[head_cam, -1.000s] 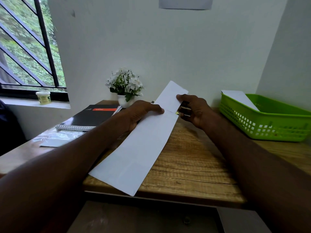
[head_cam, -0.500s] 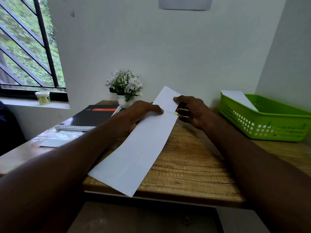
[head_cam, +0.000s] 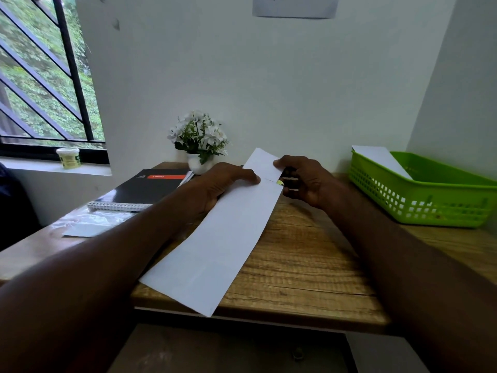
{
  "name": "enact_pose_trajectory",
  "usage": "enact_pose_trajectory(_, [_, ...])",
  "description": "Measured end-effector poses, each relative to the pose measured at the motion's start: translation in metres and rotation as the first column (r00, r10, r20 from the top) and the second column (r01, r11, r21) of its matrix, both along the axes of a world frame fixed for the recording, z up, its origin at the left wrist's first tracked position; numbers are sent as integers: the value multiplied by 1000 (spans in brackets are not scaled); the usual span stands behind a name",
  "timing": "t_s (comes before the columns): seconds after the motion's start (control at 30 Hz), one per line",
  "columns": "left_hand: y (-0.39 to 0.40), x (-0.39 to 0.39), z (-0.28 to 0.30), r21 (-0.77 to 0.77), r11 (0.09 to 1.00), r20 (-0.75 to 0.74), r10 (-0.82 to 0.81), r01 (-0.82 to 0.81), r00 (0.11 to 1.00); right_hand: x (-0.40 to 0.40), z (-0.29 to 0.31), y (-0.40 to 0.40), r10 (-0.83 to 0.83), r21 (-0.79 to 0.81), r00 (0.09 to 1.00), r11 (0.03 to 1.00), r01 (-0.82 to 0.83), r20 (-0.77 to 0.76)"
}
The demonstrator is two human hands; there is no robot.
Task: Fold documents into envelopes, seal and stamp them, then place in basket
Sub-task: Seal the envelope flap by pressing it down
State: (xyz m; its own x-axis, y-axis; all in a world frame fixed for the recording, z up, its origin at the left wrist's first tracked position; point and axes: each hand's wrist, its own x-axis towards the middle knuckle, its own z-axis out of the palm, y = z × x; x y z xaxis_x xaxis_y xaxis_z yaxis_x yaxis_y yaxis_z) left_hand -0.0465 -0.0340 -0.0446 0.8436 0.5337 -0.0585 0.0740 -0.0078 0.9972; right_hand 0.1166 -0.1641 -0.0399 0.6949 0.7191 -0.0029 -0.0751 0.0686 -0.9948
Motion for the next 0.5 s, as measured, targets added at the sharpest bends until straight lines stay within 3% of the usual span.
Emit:
enact_pose_trajectory(0.27, [1, 2, 0, -22, 1000, -11, -20, 20, 1000, 3, 2, -1, 5, 50, 1000, 999, -5, 3])
enact_pose_trajectory(0.5, [3, 2, 0, -8, 1000, 0, -15, 15, 1000, -1, -1, -2, 117, -49, 992, 992, -115, 38])
